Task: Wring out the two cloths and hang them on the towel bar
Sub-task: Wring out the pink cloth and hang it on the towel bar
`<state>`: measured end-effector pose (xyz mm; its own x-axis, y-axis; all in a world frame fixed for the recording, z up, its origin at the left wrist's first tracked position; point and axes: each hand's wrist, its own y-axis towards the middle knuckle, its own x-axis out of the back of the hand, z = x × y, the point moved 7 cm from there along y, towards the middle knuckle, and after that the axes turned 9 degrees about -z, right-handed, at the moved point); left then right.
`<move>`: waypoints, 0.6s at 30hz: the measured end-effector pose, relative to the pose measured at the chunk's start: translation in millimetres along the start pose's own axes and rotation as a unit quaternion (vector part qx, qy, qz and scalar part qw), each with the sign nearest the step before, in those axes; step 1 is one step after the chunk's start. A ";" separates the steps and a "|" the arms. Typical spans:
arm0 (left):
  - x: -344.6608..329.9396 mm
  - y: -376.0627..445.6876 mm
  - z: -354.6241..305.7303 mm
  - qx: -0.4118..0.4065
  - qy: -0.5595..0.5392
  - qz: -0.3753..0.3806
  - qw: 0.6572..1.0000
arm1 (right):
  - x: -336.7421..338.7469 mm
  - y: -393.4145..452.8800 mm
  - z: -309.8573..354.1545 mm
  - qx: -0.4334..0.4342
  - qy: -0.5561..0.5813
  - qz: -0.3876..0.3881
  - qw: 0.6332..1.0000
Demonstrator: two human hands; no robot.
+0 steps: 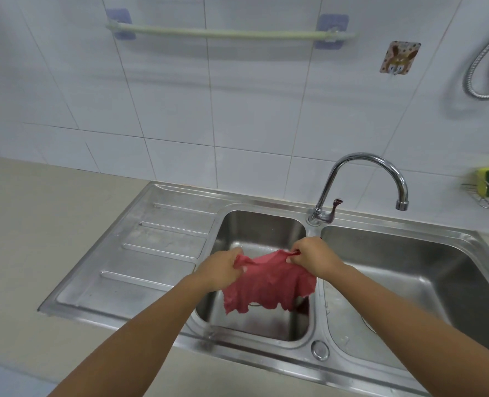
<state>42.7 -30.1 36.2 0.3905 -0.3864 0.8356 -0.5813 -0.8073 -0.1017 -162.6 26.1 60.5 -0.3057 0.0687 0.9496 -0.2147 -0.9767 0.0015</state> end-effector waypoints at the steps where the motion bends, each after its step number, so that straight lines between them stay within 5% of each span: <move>1: 4.5 1.1 -1.2 -0.021 0.030 -0.027 0.999 | 0.6 0.3 -0.2 0.008 -0.001 0.003 1.000; 9: 21.0 7.5 3.4 -0.125 0.129 -0.118 0.977 | 0.2 -5.2 6.3 0.113 -0.065 0.018 0.991; 18: 78.9 36.8 5.2 -0.062 0.109 -0.141 0.982 | 29.8 32.8 4.5 0.020 0.061 -0.033 0.997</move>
<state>55.8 -92.6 95.6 0.3945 -0.0396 0.9181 -0.5591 -0.8032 0.2056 -174.6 -4.8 90.2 -0.4041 0.1545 0.9016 -0.2009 -0.9766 0.0773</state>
